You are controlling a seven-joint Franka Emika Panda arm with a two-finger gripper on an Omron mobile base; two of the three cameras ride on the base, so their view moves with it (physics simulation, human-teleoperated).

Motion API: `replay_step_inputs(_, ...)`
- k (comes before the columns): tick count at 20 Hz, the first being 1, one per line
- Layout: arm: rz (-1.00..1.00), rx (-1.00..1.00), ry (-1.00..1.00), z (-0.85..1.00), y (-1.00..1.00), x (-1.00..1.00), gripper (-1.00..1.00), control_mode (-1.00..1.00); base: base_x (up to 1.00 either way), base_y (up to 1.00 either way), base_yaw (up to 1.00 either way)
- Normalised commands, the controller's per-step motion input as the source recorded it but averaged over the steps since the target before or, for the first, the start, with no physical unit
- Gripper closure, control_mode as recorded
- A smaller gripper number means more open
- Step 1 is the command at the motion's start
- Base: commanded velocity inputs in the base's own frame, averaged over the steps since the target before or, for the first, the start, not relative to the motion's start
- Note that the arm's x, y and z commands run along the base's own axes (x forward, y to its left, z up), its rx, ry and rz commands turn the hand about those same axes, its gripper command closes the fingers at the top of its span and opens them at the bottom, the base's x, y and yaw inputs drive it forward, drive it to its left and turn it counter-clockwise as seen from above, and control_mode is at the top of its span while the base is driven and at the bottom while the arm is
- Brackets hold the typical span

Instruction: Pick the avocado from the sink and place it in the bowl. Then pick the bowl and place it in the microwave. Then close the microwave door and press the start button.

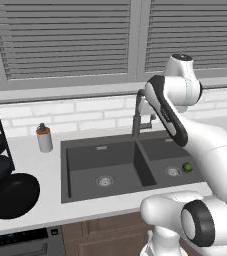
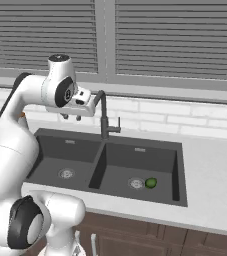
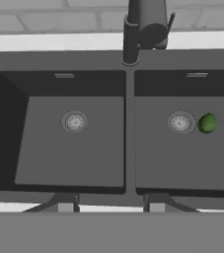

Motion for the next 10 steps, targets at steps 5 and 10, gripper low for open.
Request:
replay_step_inputs(5, -0.01, 0.01, -0.02, -0.08, -0.10, -0.14, -1.00, -1.00, 0.00, 0.00, 0.00)
replay_step_inputs(10, -0.08, 0.06, 0.06, -0.90, -0.78, -0.01, -1.00, -1.00, 0.00, 0.00, 0.00)
